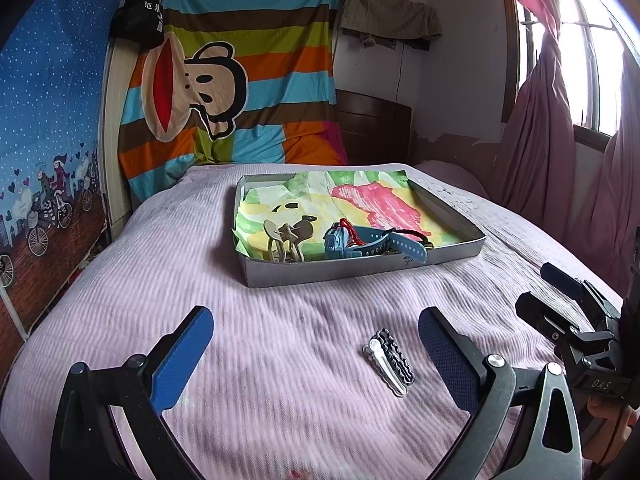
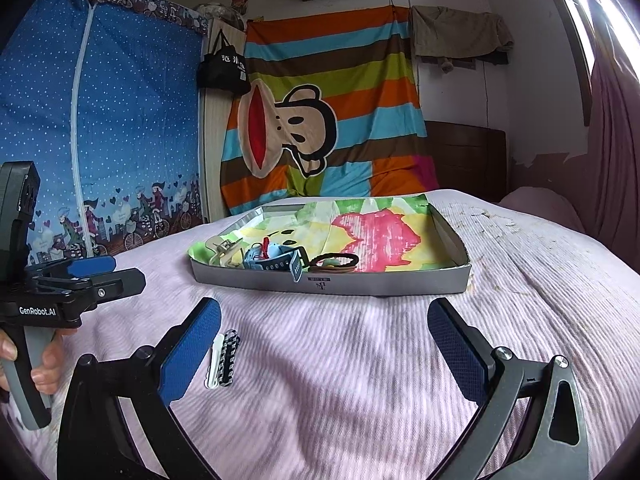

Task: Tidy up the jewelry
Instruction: 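Withdraw both open tools toward the white and striped hair clips, then grasp the white and black-and-white striped hair clips together with the right tool, then grasp the white clip with the left tool while the right tool holds the striped clip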

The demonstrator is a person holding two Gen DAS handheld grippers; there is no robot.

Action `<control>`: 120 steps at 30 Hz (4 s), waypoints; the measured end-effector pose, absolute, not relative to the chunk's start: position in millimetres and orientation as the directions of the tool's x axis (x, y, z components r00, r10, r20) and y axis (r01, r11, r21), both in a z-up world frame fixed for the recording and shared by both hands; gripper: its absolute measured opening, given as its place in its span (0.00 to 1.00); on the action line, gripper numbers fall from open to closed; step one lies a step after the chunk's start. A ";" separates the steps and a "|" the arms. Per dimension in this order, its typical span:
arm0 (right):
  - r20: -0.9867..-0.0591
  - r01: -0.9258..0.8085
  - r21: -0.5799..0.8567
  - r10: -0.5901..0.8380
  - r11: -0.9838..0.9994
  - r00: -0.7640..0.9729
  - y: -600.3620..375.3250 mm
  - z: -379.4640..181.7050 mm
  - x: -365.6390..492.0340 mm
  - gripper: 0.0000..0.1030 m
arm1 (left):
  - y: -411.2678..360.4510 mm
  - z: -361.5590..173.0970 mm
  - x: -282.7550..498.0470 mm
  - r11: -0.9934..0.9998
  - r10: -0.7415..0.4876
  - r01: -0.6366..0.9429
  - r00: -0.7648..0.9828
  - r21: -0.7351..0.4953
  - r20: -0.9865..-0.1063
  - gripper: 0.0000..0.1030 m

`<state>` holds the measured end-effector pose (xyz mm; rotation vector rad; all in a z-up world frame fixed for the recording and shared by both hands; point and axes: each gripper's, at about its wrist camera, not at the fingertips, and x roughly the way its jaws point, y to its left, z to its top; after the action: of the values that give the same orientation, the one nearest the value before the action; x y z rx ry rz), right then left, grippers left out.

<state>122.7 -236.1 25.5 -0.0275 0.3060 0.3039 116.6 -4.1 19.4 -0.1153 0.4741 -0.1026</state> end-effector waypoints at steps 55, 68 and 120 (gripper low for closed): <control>-0.644 -0.610 0.128 0.533 0.782 0.548 -175.7 -37.4 173.7 0.14 | -12.2 -33.6 164.8 0.902 -0.426 0.238 0.627 -0.361 -0.652 0.22; -0.688 -0.599 0.141 0.513 0.788 0.514 -161.9 -41.5 189.0 0.08 | -8.4 -35.0 165.3 0.901 -0.423 0.220 0.633 -0.373 -0.648 0.19; -0.674 -0.553 0.256 0.557 0.793 0.486 -145.5 -42.2 230.5 0.08 | -12.0 -44.4 182.1 0.929 -0.359 0.167 0.617 -0.330 -0.700 0.09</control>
<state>230.5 -145.5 -42.2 0.0049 0.8213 0.6750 182.1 -12.0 -44.4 -0.2424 0.8550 -0.3059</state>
